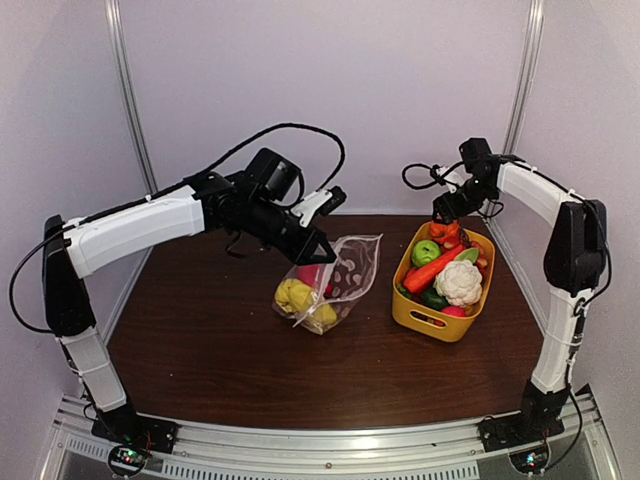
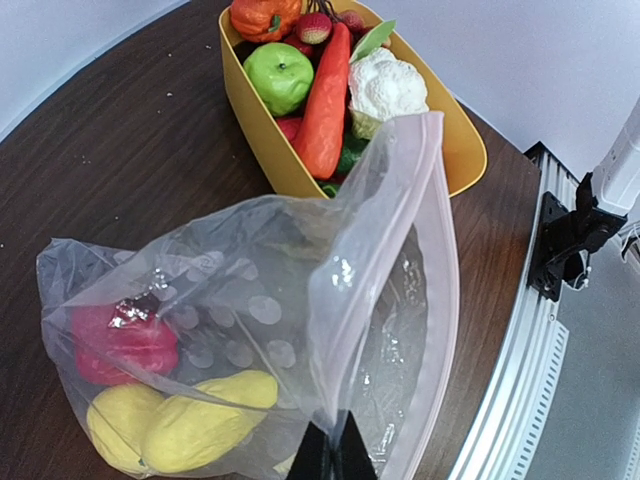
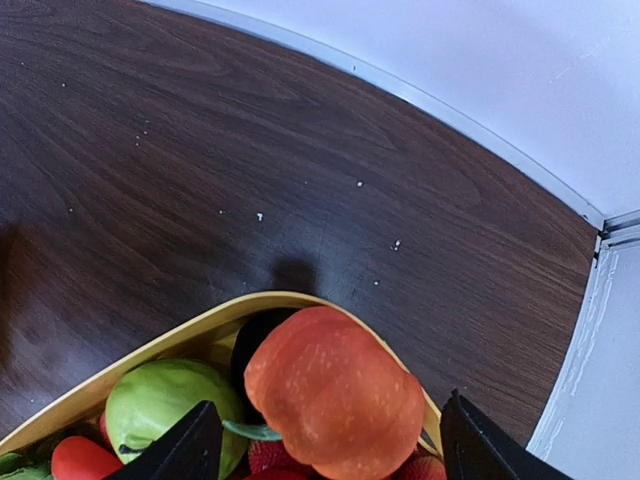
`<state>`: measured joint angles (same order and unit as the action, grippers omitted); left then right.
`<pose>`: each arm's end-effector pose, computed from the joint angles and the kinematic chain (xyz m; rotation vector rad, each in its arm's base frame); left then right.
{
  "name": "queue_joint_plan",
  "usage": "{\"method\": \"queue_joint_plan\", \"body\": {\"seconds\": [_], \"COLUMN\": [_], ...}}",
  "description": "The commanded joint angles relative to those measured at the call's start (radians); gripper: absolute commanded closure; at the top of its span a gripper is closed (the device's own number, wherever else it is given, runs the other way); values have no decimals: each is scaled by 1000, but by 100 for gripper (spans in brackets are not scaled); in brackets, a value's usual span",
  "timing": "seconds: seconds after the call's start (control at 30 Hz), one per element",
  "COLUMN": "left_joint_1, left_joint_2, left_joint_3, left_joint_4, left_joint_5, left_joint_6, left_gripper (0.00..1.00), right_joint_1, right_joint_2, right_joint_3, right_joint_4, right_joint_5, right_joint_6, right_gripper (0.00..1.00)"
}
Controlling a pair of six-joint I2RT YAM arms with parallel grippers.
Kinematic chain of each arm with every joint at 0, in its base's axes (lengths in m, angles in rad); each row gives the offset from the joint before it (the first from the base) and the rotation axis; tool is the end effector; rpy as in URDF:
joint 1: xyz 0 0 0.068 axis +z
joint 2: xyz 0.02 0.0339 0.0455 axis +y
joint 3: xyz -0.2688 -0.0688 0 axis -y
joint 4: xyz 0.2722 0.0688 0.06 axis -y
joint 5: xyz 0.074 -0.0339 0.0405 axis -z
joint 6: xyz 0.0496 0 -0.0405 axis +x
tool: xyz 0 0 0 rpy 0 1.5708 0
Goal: Place the food in the zip-top bag and seal the zipper
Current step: Pick up the fake vegetable from the bin.
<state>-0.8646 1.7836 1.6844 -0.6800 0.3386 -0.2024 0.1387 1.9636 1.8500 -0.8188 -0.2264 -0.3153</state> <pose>0.2727 -0.3451 0.3241 0.9732 2.2865 -0.8915 0.4670 0.0764 0.2923 -0.6488 2.3950 0.2085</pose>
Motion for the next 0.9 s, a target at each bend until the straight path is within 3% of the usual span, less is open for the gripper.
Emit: {"method": "queue_joint_plan", "body": {"seconds": [0.0, 0.3, 0.53, 0.87], "left_joint_1": [6, 6, 6, 8], "left_joint_2": [-41, -52, -56, -55], "left_joint_3": [-11, -24, -31, -47], "left_joint_4": [50, 54, 65, 88], "left_joint_5": [28, 30, 37, 44], "left_joint_6": [13, 16, 9, -6], "left_gripper": [100, 100, 100, 100], "right_joint_1": [-7, -9, -10, -10], "right_joint_2": [80, 128, 53, -133], "right_joint_3": [96, 136, 99, 44], "right_joint_4": [-86, -191, -190, -55], "right_joint_5": [23, 32, 15, -61], "right_joint_6": [-12, -57, -57, -11], "right_gripper": [24, 24, 47, 51]}}
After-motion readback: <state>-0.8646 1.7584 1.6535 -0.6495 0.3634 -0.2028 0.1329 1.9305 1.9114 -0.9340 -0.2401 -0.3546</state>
